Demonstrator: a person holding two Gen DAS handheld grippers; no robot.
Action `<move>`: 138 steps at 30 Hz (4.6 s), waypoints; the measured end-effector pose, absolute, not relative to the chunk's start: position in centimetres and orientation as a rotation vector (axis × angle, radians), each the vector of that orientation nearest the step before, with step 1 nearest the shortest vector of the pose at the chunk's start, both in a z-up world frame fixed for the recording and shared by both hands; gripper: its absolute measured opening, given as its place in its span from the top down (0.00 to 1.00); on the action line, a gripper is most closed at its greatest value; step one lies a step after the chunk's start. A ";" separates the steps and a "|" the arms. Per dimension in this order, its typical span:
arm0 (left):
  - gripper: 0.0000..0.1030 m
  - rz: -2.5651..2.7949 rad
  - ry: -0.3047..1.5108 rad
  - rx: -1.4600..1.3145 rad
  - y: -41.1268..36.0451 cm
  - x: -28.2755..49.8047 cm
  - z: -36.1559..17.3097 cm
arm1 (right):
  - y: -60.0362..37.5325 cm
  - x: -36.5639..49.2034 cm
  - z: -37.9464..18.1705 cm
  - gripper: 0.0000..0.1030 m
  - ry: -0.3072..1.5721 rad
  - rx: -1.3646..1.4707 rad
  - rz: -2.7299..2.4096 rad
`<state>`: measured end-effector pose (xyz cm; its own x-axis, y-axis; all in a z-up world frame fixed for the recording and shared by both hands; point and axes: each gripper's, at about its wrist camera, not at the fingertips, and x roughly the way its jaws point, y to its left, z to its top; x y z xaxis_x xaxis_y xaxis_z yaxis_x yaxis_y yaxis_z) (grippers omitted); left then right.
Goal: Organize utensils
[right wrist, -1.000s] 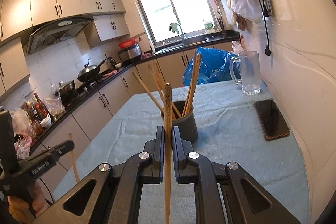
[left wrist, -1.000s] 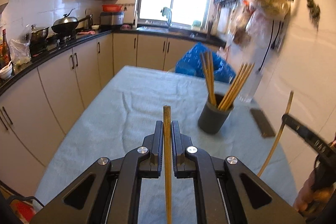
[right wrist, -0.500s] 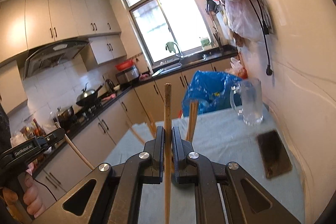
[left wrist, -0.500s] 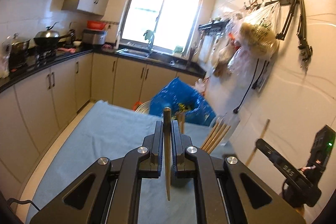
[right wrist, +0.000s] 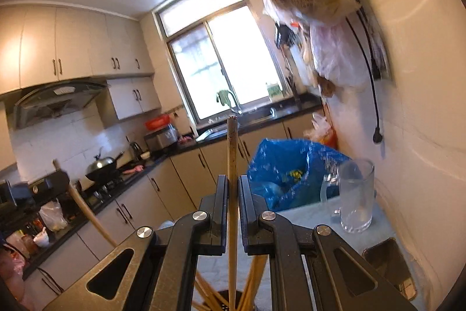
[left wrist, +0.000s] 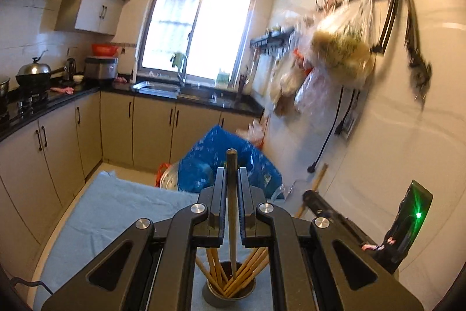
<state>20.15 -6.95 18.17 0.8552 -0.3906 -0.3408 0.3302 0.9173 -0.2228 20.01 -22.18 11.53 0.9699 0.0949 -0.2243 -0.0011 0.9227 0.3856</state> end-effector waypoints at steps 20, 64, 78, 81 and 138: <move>0.82 -0.334 0.517 -0.164 -7.0 20.4 14.3 | -22.5 18.9 9.6 0.71 0.282 0.402 0.060; 0.00 0.088 0.454 -0.004 2.5 -0.6 5.0 | -14.7 2.6 2.2 0.37 0.544 0.287 -0.080; 0.00 0.059 0.570 -0.025 2.2 1.1 3.3 | -14.5 3.0 1.2 0.34 0.561 0.248 -0.101; 0.00 0.053 0.589 -0.033 2.2 1.4 3.0 | -14.6 3.1 1.0 0.34 0.564 0.250 -0.106; 0.00 0.033 0.578 -0.047 2.7 1.3 3.0 | -13.7 2.3 1.8 0.26 0.493 0.144 -0.156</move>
<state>1.29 2.67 3.03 0.8369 0.0182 -0.5470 -0.0445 0.9984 -0.0350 2.35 -13.66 1.80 0.8694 -0.1140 -0.4807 0.1834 0.9780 0.0997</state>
